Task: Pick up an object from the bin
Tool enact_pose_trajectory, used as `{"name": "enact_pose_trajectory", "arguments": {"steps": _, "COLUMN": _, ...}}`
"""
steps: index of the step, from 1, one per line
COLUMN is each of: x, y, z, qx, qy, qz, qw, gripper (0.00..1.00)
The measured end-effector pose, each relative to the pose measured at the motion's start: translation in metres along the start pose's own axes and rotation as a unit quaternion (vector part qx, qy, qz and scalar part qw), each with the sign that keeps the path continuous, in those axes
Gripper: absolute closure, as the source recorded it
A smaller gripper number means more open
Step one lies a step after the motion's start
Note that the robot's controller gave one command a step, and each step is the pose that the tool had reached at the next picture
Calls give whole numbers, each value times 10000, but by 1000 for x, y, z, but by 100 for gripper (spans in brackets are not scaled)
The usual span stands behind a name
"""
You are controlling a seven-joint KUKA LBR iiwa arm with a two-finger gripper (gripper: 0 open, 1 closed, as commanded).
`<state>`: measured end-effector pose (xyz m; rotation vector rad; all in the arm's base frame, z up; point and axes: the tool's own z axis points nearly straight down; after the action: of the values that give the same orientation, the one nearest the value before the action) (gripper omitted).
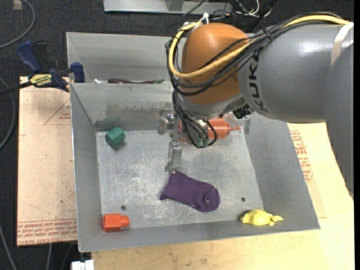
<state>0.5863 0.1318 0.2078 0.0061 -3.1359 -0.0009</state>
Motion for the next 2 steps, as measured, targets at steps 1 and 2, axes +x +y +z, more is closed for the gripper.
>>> {"name": "enact_pose_trajectory", "arguments": {"steps": 1, "x": -1, "y": -1, "z": -5, "qx": -5, "qy": -31, "qz": 13, "qw": 10000, "gripper": 0}}
{"name": "enact_pose_trajectory", "arguments": {"steps": 2, "x": 11, "y": -21, "z": 28, "qx": -11, "qy": -52, "qz": -330, "qw": 9994, "gripper": 0}}
